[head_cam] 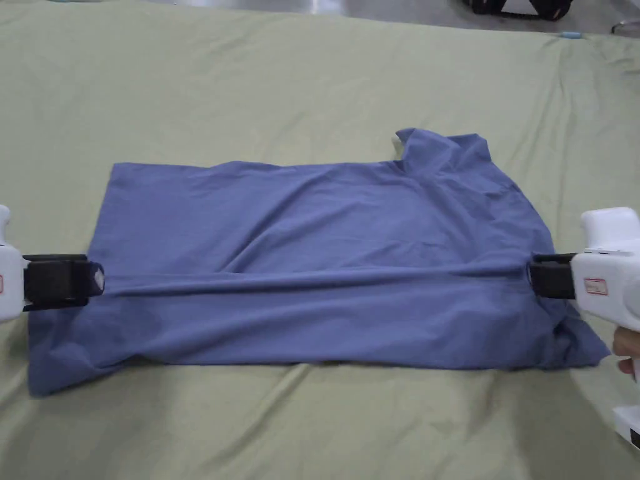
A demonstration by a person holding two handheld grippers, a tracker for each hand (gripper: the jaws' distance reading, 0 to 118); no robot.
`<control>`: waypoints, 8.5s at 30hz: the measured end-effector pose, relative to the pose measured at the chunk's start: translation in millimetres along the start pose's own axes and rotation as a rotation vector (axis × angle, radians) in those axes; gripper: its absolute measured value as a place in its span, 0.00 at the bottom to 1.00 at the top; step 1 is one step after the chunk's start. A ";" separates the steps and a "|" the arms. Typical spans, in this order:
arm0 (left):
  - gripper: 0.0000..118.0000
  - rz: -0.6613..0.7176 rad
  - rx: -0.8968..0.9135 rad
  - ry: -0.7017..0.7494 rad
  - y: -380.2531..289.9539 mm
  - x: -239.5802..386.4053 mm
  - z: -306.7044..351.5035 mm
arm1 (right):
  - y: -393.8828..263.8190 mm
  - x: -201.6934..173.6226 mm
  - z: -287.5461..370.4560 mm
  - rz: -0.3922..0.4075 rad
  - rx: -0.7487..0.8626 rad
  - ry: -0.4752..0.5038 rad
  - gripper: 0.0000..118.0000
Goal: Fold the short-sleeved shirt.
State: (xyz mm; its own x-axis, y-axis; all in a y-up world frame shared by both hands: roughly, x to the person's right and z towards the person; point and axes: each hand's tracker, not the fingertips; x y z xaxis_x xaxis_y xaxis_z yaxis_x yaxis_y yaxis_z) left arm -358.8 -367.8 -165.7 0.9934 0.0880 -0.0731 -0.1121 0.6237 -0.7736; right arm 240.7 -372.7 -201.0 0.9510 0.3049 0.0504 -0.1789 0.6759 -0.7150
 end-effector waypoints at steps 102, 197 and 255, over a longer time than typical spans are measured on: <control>0.71 -0.138 0.312 -0.067 29.8 43.3 27.1 | -35.1 -28.8 202.6 -0.122 0.493 0.210 0.03; 1.00 0.563 -0.271 -1.087 -160.2 -133.0 29.4 | -114.6 -89.3 314.1 -0.139 0.294 0.267 0.02; 0.00 -0.337 -0.432 -0.231 -102.6 187.8 58.5 | -174.2 -10.4 314.6 -0.222 0.394 0.390 0.02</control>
State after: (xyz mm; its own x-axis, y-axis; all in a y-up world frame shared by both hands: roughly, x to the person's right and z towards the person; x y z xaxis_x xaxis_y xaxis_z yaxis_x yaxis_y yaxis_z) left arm -162.0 -369.9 -63.2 0.9366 0.1364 0.3226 0.2763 0.2786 -0.9198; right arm 182.6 -282.6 142.5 0.9854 -0.0905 -0.1444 0.0255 0.9160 -0.4004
